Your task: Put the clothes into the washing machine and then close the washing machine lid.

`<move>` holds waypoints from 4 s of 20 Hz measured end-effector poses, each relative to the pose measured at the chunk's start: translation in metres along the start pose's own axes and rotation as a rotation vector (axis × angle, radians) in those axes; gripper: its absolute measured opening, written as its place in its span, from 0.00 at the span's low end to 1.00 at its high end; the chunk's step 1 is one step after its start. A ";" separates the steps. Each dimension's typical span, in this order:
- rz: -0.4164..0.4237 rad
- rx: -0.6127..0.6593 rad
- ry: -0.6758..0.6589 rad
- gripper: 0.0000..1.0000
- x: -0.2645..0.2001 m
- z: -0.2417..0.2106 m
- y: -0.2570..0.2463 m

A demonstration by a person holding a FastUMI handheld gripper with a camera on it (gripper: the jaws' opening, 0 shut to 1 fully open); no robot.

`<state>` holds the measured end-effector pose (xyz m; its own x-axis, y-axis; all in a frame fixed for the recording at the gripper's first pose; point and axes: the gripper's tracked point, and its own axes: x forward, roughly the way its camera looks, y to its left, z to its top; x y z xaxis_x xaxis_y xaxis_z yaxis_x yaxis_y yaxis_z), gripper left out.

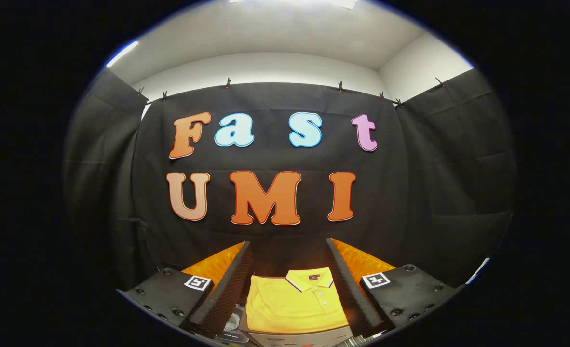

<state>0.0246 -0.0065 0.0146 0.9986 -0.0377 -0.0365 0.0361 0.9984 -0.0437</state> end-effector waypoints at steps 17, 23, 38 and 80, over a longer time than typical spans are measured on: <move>0.005 -0.003 0.058 0.98 0.037 -0.022 -0.021; 0.005 0.004 0.134 0.98 0.071 -0.055 -0.038; 0.009 0.033 0.390 0.98 0.171 -0.193 -0.077; 0.026 0.004 0.869 0.52 0.195 -0.316 -0.089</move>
<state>0.2042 -0.1162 -0.3039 0.6163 -0.0327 -0.7869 0.0158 0.9994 -0.0292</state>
